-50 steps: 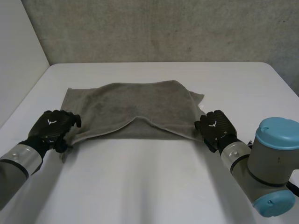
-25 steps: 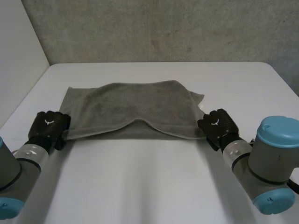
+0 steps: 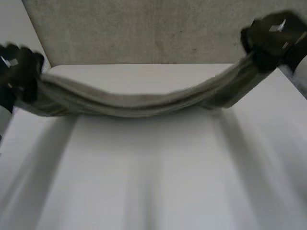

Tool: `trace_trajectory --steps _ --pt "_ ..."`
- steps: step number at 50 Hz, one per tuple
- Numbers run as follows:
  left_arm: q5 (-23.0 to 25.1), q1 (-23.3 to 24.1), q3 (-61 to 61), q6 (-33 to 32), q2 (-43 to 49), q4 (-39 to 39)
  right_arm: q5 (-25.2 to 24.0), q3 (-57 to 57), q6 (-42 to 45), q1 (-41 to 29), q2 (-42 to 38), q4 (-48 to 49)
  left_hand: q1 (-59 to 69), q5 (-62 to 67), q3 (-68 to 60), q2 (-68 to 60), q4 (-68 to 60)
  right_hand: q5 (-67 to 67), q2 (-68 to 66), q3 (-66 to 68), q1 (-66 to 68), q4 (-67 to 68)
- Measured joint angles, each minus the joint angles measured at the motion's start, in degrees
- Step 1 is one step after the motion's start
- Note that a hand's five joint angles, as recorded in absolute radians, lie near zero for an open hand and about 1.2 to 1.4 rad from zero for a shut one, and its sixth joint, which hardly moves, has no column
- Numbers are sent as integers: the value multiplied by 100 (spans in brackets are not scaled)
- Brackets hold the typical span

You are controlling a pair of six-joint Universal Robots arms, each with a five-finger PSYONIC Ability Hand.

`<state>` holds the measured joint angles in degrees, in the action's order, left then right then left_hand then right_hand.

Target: Fold the towel.

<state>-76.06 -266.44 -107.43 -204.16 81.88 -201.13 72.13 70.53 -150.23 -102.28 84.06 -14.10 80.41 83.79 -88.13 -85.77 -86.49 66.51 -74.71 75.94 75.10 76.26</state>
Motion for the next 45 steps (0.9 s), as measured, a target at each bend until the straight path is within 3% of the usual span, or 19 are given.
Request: trace_trajectory --steps 6,10,18,23,29,33,36,41,45 --pt "72 -49 1087 331 -64 1357 -240 -1467 368 328 -396 -1604 0 1 -5 -28 0 0 -1 0 0 0" --pt "140 -65 1820 378 752 2332 -234 -1984 995 407 -1015 -2339 0 2 -10 -28 0 0 -1 0 0 0" --pt "110 106 2909 167 2453 3289 117 -2344 1795 58 -2098 -2429 0 2 -16 -29 0 0 -1 0 0 0" --pt "-43 351 4208 16 3297 3543 611 -3234 1870 -306 -2790 -1660 0 2 -23 -29 0 0 -2 0 0 0" --pt "-173 514 5651 92 3502 2861 958 -4184 1611 -510 -3001 143 0 3 -26 -29 0 0 -10 0 0 0" --pt "-217 631 6167 376 3314 1607 1063 -4283 1256 -519 -2758 1757 0 2 -29 -29 0 0 -28 0 0 0" --pt "-249 666 6169 629 3102 815 1031 -4112 1061 -495 -2453 2355 0 3 -29 -29 0 0 -30 0 0 0" --pt "-298 657 5711 965 2838 114 763 -3738 900 -455 -2121 2416 0 3 -29 -29 0 9 -32 0 1 0" --pt "-297 596 4853 1072 2755 -41 347 -3287 890 -437 -2092 1876 0 4 -31 -29 0 9 -32 0 1 0"
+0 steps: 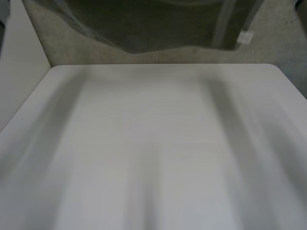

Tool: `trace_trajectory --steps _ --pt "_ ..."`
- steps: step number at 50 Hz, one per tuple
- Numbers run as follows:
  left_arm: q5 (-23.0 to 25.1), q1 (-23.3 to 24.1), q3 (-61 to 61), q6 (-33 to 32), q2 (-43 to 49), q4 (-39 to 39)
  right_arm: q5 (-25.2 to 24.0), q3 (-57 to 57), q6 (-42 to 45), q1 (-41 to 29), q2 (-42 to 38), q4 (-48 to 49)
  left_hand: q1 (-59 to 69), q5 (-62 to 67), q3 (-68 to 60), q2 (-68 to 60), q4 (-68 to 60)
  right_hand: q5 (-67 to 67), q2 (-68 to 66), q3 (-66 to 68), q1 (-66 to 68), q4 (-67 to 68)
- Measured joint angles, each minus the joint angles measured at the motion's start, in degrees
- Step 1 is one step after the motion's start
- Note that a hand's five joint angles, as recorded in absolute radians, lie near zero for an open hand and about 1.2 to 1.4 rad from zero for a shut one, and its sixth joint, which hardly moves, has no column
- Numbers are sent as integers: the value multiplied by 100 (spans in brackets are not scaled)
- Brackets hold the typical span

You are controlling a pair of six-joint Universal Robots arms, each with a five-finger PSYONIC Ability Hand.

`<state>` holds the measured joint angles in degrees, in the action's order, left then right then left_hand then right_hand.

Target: Fold the towel.

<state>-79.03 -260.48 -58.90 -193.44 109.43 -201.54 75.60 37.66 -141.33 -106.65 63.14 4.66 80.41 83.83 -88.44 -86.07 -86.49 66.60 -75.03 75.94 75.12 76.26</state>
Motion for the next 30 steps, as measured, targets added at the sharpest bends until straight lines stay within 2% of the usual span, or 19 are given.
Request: trace_trajectory --steps 8,14,21,24,30 --pt "144 -226 -1803 -16 69 -193 -466 1244 70 120 -114 -635 0 0 -2 0 0 0 0 0 0 0" --pt "581 -416 -3353 -126 243 -928 -847 2849 151 328 -219 -519 0 0 -3 0 0 0 0 0 0 0" --pt "1057 -637 -4510 -460 220 -1490 -1374 4326 461 584 -235 -360 0 0 -6 0 0 0 0 0 0 0" --pt "1209 -725 -4850 -652 32 -1520 -1462 4696 557 674 -35 -366 0 0 -6 0 0 0 0 0 0 0" --pt "1361 -975 -5397 -910 -932 -1162 -1483 5207 564 1006 1065 -556 0 0 -6 0 0 0 0 0 0 0"
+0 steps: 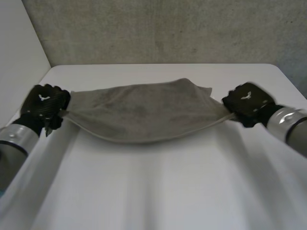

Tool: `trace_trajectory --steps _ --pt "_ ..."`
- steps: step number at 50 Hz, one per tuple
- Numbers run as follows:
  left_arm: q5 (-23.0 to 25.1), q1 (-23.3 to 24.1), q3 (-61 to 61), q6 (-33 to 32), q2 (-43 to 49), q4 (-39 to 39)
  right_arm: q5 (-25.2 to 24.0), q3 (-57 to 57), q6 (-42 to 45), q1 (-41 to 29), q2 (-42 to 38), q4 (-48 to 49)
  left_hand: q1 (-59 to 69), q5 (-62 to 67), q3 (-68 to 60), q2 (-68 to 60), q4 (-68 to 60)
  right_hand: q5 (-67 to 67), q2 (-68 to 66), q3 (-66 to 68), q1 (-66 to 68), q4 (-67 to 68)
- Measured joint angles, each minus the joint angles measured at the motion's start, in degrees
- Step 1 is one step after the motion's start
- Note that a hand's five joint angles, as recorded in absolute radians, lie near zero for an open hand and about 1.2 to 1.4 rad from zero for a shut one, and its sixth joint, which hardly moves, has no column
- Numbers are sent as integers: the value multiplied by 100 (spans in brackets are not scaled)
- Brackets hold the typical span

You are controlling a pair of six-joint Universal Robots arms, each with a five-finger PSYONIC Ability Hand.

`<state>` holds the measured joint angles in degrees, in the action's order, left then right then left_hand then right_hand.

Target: Fold the towel.

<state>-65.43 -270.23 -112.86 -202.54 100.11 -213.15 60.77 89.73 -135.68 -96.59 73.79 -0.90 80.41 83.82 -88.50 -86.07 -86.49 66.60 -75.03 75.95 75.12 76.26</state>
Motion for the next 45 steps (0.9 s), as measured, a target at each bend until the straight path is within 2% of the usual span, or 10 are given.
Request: trace_trajectory --steps 6,10,14,18,24,32,38,45 --pt "193 -380 -291 41 -1358 917 -29 57 -45 376 1275 -755 0 0 0 0 0 0 0 0 0 0" --pt "435 -606 -335 154 -2004 1504 -115 -136 -45 584 1786 -1379 0 0 0 0 0 0 0 0 0 0" --pt "666 -746 -320 258 -2302 1852 -238 -383 -35 698 1978 -1886 0 0 0 0 0 0 0 0 0 0" --pt "834 -797 -285 313 -2311 1973 -332 -629 -7 740 1838 -2216 0 0 0 0 0 0 0 0 0 0" --pt "861 -634 42 298 -1481 1688 -280 -1043 31 613 939 -2215 0 0 0 -29 0 0 0 0 0 0" --pt "624 -51 1454 274 706 1440 239 -2314 46 46 -956 -2102 0 0 -3 -29 0 0 0 0 0 0" --pt "214 296 2826 273 2147 1860 765 -3469 40 -324 -2249 -2093 0 0 -4 -29 0 0 0 0 0 0" --pt "-213 458 4137 269 3314 2453 1192 -4686 8 -493 -3427 -2092 0 0 -5 -29 0 0 0 0 0 0"
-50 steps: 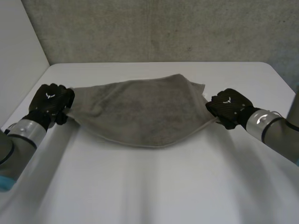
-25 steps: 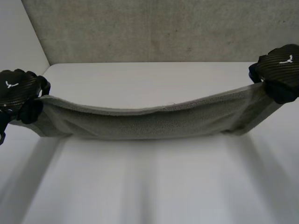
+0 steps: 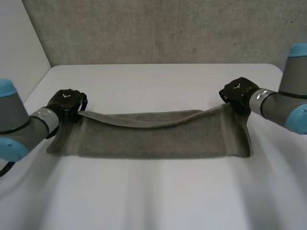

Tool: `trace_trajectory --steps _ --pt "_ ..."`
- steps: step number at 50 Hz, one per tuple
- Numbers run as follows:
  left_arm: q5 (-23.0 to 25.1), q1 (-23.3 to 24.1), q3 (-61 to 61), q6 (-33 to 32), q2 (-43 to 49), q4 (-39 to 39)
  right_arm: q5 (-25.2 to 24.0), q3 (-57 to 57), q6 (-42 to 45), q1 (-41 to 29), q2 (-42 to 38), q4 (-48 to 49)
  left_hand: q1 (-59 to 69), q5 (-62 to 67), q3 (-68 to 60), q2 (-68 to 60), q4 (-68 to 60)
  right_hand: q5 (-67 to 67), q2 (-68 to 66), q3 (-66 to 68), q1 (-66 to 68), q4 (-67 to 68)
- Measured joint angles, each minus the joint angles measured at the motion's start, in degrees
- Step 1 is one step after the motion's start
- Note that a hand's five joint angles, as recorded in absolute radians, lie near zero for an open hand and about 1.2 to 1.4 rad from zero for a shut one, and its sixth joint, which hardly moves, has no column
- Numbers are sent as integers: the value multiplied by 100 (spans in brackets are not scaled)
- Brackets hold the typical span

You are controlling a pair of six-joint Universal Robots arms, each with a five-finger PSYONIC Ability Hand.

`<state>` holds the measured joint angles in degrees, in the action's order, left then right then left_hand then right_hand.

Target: Fold the towel.

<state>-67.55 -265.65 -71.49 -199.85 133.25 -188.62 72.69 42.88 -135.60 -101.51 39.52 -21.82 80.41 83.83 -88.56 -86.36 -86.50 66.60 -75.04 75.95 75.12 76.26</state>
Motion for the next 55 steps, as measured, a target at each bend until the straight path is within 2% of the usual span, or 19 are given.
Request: trace_trajectory --steps 3,4,7,9,11,14,18,24,27,33,38,46,50,53,55 --pt "-168 42 476 -1 368 183 168 -505 -15 -42 -411 -3 -1 -16 244 123 135 -95 15 -38 -18 -68" --pt "-231 57 632 -1 479 242 243 -704 -22 -62 -556 -4 -512 -458 903 730 657 -687 667 -661 -646 -744" --pt "-378 101 906 0 646 369 419 -1096 -59 -125 -819 -18 -3881 -3880 4204 3984 4222 -4128 3947 -3829 -3984 -3904" --pt "-479 156 981 3 658 451 505 -1224 -118 -181 -864 -33 -5882 -6028 6339 6060 6336 -5993 5788 -5709 -5698 -5745" --pt "-533 205 995 4 623 502 535 -1228 -178 -215 -828 -43 -6419 -6770 7123 6831 6979 -6310 6084 -6159 -6019 -6158" --pt "-592 290 964 6 507 579 535 -1098 -302 -262 -663 -50 -6517 -7069 7417 7145 7131 -6310 6112 -6239 -6160 -6181" --pt "-627 364 721 4 92 731 419 -397 -499 -307 -25 84 -6518 -7083 7420 7145 7131 -6310 6112 -6239 -6204 -6181" --pt "-622 368 -23 11 -790 824 271 1325 -600 -283 1239 572 -6522 -7101 7421 7145 7131 -6310 6112 -6239 -6205 -6181" --pt "-593 329 -732 23 -1416 740 267 2569 -597 -260 1961 999 -6530 -7109 7449 7161 7131 -6310 6112 -6239 -6207 -6181" --pt "-558 286 -1887 28 -2201 304 296 4366 -556 -242 2761 1792 -6536 -7114 7451 7169 7131 -6310 6112 -6239 -6230 -6182" --pt "-548 286 -2710 20 -2610 -233 305 5252 -517 -205 2909 2404 -6538 -7123 7458 7169 7131 -6185 6020 -6135 -6062 -6101" --pt "-547 330 -3350 13 -2753 -875 347 5511 -459 -14 2456 3026 -6539 -7129 7459 7169 7131 -4326 4174 -4268 -4200 -4340" --pt "-548 346 -3453 13 -2733 -1005 445 5363 -382 84 2153 3118 -6539 -7129 7459 7169 7131 -2860 2623 -2819 -2665 -2862" --pt "-548 352 -3478 14 -2711 -1040 609 5229 -273 219 2000 3142 -6539 -7129 7459 7169 7131 -992 817 -1026 -1189 -976" --pt "-548 349 -3474 15 -2705 -1043 678 5181 -216 309 1966 3129 -6539 -7129 7459 7169 7131 -269 161 -297 -647 -282"
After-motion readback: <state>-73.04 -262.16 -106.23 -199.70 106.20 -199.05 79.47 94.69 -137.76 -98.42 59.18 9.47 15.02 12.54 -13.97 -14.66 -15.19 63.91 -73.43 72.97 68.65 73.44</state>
